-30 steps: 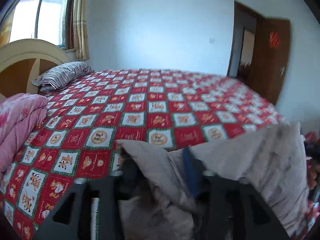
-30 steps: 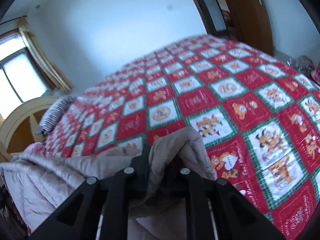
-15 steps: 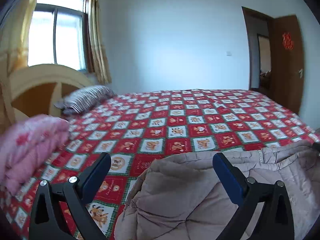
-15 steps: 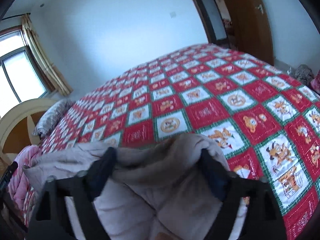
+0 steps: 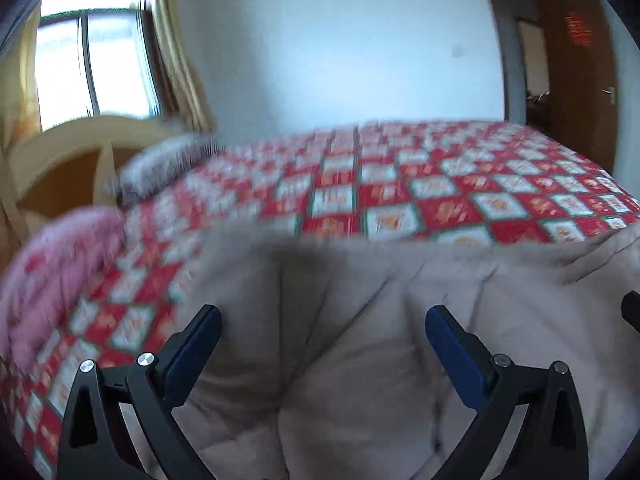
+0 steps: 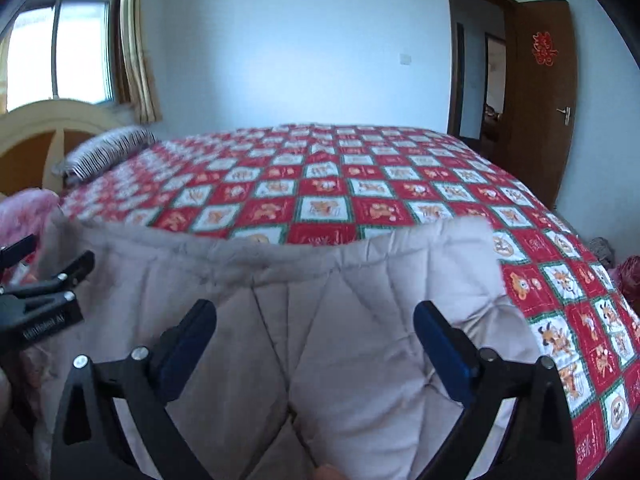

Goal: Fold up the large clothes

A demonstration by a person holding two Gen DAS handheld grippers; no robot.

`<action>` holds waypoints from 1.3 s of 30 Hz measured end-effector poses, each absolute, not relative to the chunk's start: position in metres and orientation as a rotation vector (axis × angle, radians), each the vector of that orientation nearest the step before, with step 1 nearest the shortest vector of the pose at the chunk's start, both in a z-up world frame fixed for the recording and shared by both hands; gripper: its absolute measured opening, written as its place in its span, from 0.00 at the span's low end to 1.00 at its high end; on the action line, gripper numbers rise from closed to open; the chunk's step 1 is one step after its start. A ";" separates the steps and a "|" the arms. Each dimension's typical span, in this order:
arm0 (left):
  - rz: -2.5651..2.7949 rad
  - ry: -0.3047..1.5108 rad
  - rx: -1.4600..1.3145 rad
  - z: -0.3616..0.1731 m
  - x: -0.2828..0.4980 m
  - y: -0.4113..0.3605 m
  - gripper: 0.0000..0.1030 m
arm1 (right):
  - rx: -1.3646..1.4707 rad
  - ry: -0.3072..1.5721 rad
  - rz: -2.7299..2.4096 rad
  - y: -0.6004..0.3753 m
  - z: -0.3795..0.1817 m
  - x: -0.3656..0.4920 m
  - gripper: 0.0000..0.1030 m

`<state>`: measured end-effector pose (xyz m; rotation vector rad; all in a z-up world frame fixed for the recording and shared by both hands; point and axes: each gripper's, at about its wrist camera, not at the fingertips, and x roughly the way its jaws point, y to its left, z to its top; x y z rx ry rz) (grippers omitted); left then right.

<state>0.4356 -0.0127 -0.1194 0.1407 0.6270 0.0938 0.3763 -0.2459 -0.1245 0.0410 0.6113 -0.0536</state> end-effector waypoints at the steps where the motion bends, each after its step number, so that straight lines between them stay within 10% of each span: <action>1: 0.099 0.660 0.116 -0.131 0.442 -0.006 0.99 | 0.044 0.632 -0.062 -0.249 -0.131 0.383 0.98; 39: 0.058 0.750 -0.029 -0.184 0.464 0.005 0.99 | 0.064 0.831 -0.128 -0.261 -0.198 0.432 1.00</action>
